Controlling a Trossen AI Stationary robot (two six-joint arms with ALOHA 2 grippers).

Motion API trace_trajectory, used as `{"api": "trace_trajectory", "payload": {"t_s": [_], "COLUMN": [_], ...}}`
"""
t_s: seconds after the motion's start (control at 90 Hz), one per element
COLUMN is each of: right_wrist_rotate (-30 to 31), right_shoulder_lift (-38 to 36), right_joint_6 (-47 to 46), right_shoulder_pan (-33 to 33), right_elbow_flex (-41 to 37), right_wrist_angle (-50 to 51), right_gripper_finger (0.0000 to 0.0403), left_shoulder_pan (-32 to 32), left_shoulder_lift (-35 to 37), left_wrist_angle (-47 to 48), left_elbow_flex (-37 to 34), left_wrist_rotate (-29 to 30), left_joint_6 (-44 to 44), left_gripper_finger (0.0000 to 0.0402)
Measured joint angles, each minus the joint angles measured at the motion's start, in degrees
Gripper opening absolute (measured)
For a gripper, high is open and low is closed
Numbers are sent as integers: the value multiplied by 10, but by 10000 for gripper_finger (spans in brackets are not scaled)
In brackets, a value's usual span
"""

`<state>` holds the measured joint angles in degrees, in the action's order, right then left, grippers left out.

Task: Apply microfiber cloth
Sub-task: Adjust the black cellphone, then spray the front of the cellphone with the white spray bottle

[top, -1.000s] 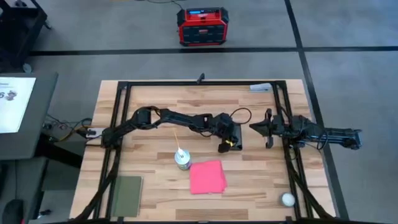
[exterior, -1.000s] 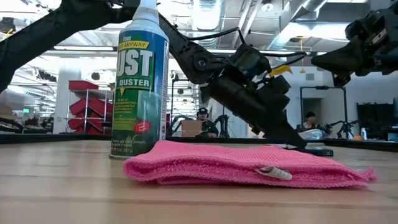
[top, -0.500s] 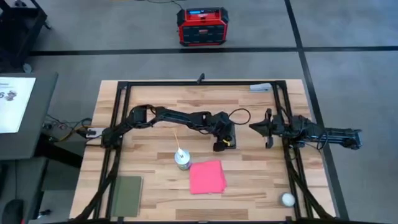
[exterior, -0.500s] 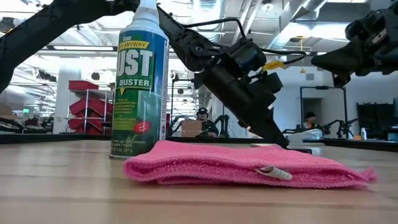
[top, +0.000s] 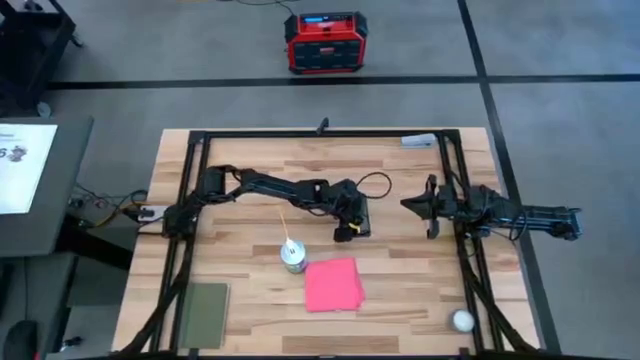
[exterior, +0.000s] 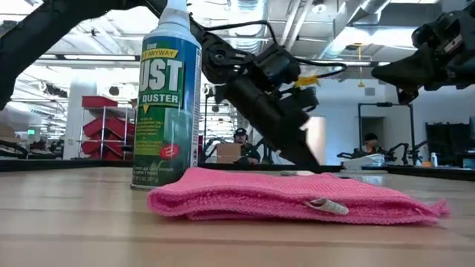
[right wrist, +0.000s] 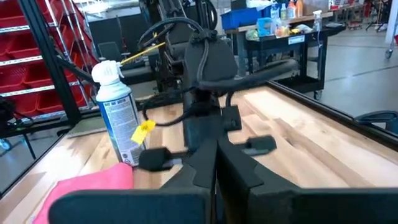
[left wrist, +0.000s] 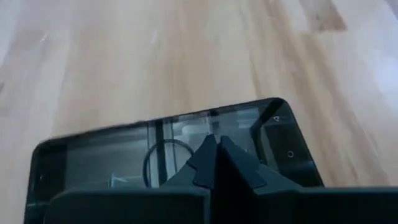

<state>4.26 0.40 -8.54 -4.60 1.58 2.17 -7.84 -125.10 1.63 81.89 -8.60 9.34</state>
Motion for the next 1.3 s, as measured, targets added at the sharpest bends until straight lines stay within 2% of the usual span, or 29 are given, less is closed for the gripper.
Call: {"api": "trace_trajectory", "payload": {"t_s": [0.256, 0.422, 0.6, 0.689, 0.8, 0.889, 0.978, 1.056, 1.167, 1.3], "right_wrist_rotate": [0, 2, 5, 8, 9, 9, -5, -1, 57, 69], "right_shoulder_lift": [0, 5, 40, 69, 116, 162, 210, 249, 318, 396], "right_joint_6": [0, 10, 55, 81, 87, 56, -2, -17, 15, 21], "right_shoulder_pan": [0, 0, -1, -1, -1, -1, 8, 25, 39, 29], "right_elbow_flex": [0, -2, 46, 101, 197, 260, 264, 231, 187, 183], "right_wrist_angle": [-1, -19, -19, -9, 70, 171, 242, 198, 88, 39], "right_gripper_finger": [0, 0, 0, 0, 0, 0, 0, 0, 0, 0], "left_shoulder_pan": [-14, -13, -14, -16, -17, -22, -21, -9, -8, -25], "left_shoulder_lift": [100, 179, 308, 388, 491, 566, 620, 655, 684, 714], "left_wrist_angle": [-103, -100, -24, 8, 77, 137, 171, 154, 100, 21], "left_elbow_flex": [-146, -186, -184, -182, -182, -182, -209, -269, -364, -471], "left_wrist_rotate": [12, 29, 31, 30, 30, 30, 30, 44, 76, 131], "left_joint_6": [-39, -33, 7, 19, 33, -18, -89, -123, -163, -211], "left_gripper_finger": [0, 0, 0, 0, 0, 0, 0, 0, 9, 36]}}
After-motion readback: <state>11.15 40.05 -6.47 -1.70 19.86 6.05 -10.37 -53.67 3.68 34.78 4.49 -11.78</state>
